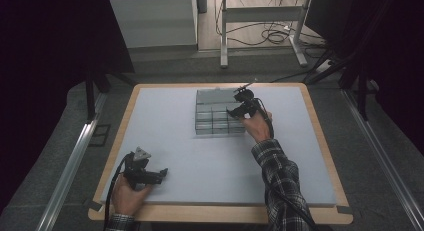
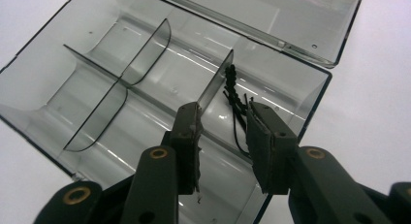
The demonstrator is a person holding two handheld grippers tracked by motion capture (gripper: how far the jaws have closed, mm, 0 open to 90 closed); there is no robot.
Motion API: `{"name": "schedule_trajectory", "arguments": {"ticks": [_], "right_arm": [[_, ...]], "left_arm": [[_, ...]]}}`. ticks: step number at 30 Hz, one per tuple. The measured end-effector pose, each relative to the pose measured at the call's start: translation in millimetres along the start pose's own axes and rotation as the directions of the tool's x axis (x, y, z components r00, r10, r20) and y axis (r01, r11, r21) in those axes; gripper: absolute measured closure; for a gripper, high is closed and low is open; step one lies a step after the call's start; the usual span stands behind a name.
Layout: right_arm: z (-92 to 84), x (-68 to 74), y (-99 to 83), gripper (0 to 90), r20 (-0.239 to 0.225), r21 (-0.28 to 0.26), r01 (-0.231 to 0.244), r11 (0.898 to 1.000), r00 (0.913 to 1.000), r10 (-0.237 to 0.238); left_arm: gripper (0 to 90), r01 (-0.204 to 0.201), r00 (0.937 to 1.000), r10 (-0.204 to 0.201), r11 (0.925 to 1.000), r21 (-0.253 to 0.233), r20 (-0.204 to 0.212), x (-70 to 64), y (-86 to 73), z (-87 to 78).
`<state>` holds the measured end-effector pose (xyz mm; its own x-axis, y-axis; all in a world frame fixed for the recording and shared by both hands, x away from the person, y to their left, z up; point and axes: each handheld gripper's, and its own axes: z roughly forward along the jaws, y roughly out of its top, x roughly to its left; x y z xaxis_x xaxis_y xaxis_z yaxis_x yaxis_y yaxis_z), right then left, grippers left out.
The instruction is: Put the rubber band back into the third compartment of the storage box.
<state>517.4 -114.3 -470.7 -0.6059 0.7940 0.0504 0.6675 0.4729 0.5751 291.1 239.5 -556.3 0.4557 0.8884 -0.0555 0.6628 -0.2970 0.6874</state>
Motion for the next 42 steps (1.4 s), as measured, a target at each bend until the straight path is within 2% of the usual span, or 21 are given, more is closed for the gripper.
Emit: {"name": "schedule_trajectory", "arguments": {"ticks": [9,16,26,33,36,40,42], "right_arm": [[-5.9,6.7,-3.7,54.7,-0.011,-0.019,0.034,0.999,0.9993,-0.035],[-9.4,9.0,-7.3,47.4,-0.014,-0.025,0.041,0.999,0.9991,-0.041],[-21.4,11.2,-9.9,30.9,-0.024,-0.039,0.041,0.998,0.9988,-0.042],[-24.9,21.2,-15.9,25.1,-0.037,-0.033,0.066,0.997,0.9970,-0.068],[-33.5,27.8,-21.3,23.8,-0.034,-0.046,0.075,0.996,0.9964,-0.077],[-56.0,35.8,-27.4,21.6,-0.033,-0.067,0.108,0.992,0.9933,-0.111],[-64.0,35.4,-29.8,20.4,-0.039,-0.044,0.110,0.993,0.9930,-0.112]], "left_arm": [[0.0,0.001,1.0000,-0.001,1.0000,0.000,0.001,0.0,0.0,0.0],[0.0,0.000,1.0000,0.000,1.0000,0.000,0.001,0.0,0.0,0.0],[0.0,0.000,1.0000,0.000,1.0000,-0.001,0.001,0.0,0.0,0.0],[0.0,0.000,1.0000,0.000,1.0000,0.000,0.001,-0.1,0.0,0.0],[0.0,0.001,1.0000,-0.001,1.0000,0.000,0.001,0.1,0.1,0.1],[0.0,0.001,1.0000,-0.001,1.0000,0.001,0.003,0.6,0.2,0.1],[0.0,0.002,1.0000,-0.002,1.0000,0.001,0.003,0.6,0.3,0.1]]}}
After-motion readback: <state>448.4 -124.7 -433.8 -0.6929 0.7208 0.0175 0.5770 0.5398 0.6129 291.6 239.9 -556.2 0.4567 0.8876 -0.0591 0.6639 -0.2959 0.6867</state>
